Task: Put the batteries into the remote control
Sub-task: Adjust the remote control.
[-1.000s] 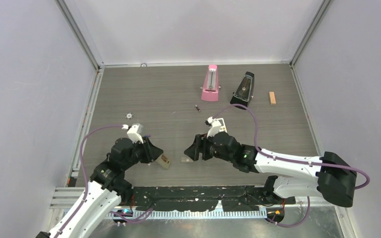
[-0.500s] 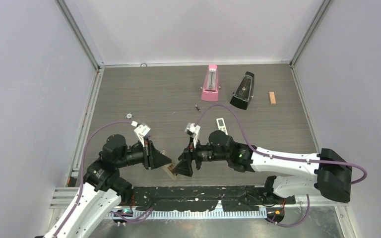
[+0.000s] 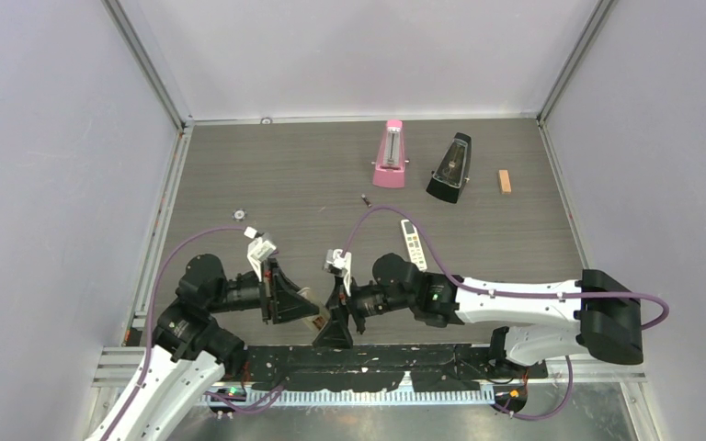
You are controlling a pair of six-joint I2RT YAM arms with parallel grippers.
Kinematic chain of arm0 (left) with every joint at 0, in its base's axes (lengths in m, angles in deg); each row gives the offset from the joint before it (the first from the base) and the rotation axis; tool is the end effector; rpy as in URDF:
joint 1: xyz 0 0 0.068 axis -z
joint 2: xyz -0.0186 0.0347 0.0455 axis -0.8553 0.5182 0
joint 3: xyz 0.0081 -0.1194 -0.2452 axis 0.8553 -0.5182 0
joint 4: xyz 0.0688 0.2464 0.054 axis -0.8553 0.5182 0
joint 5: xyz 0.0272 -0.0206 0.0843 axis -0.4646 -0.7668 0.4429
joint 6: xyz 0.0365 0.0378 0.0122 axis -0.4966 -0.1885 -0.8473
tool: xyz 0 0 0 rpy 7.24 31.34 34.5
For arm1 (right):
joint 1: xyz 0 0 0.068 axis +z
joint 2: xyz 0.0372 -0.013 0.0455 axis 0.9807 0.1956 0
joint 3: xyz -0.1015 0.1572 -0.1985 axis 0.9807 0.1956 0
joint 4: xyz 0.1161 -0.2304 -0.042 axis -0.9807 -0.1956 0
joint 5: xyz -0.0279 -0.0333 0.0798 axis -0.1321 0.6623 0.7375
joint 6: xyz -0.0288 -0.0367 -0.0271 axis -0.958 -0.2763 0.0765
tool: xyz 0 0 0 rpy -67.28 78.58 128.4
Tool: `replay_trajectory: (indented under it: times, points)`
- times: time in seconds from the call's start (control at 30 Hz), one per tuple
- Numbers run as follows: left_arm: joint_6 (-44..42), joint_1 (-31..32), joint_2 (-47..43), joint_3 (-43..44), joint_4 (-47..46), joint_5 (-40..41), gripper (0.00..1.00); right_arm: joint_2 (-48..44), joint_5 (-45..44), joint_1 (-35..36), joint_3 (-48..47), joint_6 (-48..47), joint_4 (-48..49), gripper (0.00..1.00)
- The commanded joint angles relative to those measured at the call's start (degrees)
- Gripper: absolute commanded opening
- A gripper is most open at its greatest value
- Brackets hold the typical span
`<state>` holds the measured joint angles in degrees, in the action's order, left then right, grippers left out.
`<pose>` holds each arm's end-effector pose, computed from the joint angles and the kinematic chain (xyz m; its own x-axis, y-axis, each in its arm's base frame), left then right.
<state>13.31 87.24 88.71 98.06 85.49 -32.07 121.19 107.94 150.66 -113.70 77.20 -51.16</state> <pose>0.0757 -0.0725 0.2784 -0.7116 -0.0250 -0.7022 0.6824 0.2135 -0.6991 0.0738 0.2742 0.2615 -0.4863 -0.2807 -0.8275 -0.8652 0.0221 0.5010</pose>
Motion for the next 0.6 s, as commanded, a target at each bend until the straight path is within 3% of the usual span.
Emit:
replay_trajectory:
  times: [0.0, 0.2, 0.33, 0.43, 0.57]
  points:
    - [2.48, 0.11, -1.55, -0.32, -6.53, -2.05, 0.0, 0.74, 2.21, 0.56, -0.7, 3.56, 5.95, 0.75]
    - [4.52, 0.12, -4.01, 0.22, -8.43, -0.86, 0.0, 0.68, 3.19, 0.53, 3.33, 11.0, 15.32, 0.49]
    - [5.8, 0.12, -4.66, 1.05, -9.0, -0.5, 0.02, 0.17, 2.59, 0.56, 4.22, 13.28, 18.03, 0.24]
    - [7.7, 0.12, -5.37, 1.21, -9.87, 1.28, 0.31, -0.06, 0.91, 0.57, 4.63, 15.38, 19.97, 0.09]
    - [13.74, 0.07, -7.21, -1.16, -14.92, 5.01, 0.51, 0.31, -2.01, 0.57, 5.86, 19.6, 25.49, 0.05]
